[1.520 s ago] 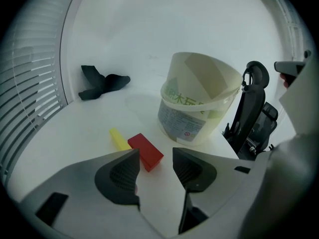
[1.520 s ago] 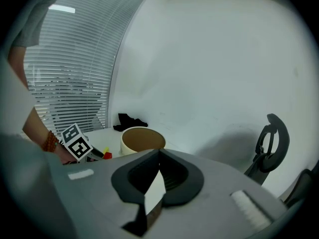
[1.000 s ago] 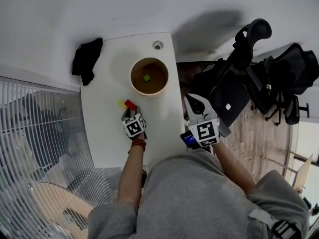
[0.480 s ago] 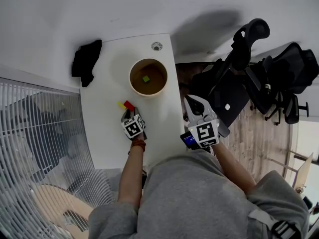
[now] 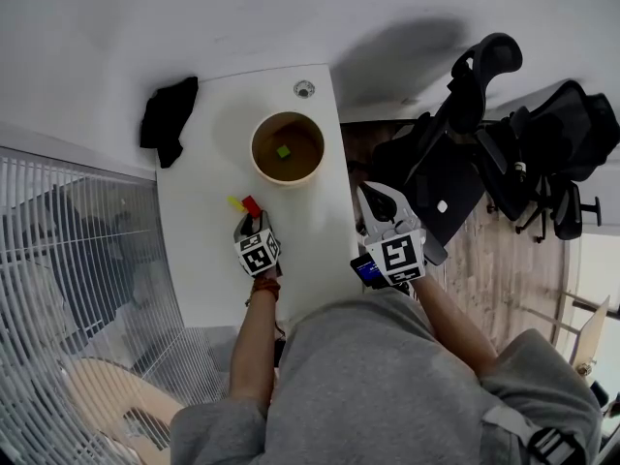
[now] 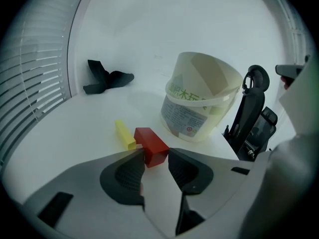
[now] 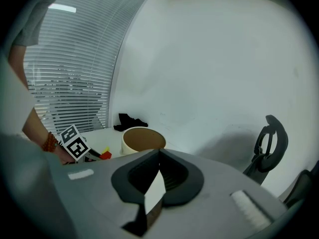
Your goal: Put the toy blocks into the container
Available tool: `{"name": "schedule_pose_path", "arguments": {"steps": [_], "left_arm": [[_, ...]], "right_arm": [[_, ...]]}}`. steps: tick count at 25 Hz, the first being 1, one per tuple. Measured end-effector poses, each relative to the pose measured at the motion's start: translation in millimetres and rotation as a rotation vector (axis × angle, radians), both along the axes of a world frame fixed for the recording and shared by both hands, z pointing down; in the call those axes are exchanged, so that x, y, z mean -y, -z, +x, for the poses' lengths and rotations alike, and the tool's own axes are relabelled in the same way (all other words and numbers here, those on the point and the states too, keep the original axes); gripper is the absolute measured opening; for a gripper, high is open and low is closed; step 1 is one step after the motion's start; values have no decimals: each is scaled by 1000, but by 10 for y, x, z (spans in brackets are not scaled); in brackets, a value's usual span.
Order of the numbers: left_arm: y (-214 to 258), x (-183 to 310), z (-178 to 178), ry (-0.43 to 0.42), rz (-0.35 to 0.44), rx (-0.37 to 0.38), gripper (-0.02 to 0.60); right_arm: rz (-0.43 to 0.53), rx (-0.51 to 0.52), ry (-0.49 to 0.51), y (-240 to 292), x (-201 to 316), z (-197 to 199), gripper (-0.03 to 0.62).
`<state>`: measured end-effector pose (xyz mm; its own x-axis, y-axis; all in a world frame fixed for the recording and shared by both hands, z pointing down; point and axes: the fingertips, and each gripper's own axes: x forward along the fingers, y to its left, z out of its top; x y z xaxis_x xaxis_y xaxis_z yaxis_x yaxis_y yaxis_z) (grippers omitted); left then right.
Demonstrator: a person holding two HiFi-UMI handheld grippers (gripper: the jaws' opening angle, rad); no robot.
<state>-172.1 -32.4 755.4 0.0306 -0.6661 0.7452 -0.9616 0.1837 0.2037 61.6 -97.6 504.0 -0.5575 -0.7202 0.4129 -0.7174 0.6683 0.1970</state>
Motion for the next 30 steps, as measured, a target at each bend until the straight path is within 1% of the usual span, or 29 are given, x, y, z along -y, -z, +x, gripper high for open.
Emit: {"name": "schedule_pose_path", "arguments": {"steps": [4,10,18,24,30], "left_arm": [[81,-35,12,-33,26,8,149],[197,-72,84,-115,78,6,147],[341,-189,110,-162,109,12,147],[536,-246,161,-194,162,14,147],[783,-247,207,-207,221,10,147]], "right_arm": [[18,9,6,51,5,-2,11],[24,5,2,73,-19,19,12],[23,6,7,90,-71,-11,11],[36,15,10,126,-103,-31,11],[34,10,21,115,-107,-50,11]]}}
